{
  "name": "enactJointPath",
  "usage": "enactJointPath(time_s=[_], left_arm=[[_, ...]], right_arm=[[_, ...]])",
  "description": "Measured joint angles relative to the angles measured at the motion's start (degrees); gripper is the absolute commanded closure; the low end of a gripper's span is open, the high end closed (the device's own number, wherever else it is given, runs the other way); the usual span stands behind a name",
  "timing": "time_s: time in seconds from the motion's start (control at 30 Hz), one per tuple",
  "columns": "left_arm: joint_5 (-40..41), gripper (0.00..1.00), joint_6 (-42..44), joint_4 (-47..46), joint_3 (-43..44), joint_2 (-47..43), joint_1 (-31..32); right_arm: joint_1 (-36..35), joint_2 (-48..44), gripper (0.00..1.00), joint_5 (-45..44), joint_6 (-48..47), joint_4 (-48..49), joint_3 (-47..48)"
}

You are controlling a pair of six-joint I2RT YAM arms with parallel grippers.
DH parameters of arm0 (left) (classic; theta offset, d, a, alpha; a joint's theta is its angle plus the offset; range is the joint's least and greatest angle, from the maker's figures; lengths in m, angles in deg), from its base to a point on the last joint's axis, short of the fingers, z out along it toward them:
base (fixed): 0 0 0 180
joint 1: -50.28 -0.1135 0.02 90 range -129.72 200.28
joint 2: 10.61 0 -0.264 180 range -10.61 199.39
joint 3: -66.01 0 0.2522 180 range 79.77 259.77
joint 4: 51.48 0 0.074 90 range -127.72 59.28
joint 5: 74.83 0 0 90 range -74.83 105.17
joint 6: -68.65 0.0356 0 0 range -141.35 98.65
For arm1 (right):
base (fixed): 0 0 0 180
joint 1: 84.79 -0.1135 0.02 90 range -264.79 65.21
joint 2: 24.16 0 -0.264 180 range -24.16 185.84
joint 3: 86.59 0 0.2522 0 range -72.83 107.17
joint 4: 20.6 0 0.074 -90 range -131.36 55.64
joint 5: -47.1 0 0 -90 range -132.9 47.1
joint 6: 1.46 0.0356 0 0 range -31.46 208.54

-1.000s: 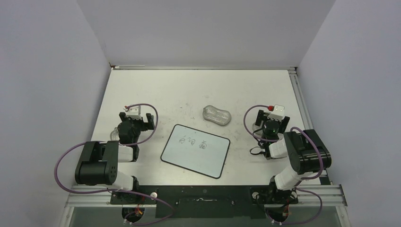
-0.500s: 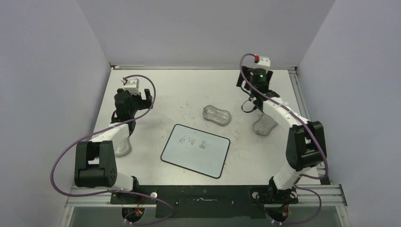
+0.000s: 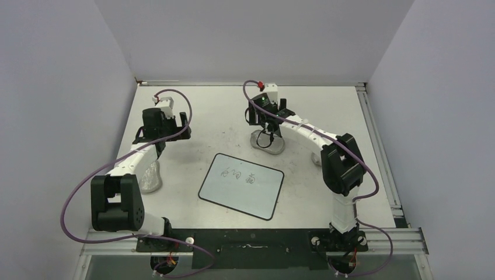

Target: Erase the whiteboard

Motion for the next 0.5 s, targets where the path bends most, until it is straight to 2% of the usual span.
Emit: enactJointPath(time_s=[0.23,0.37,0.5], left_arm=[[-0.2,0.04,-0.1,4.4,0.3,-0.1,0.0],[-0.1,0.04,0.0,5.8,0.4,-0.1,0.0],[0.0,0.04,0.1,7.0,0.4,-0.1,-0.1]], right_arm=[[-5.8,6.2,0.09,-2.3,0.7,-3.0,3.6],[-8.9,10.1,0.0,-2.3,1.4,-4.9,3.7],[-9.6,12.5,0.16,-2.4,1.9,-6.4,3.8]])
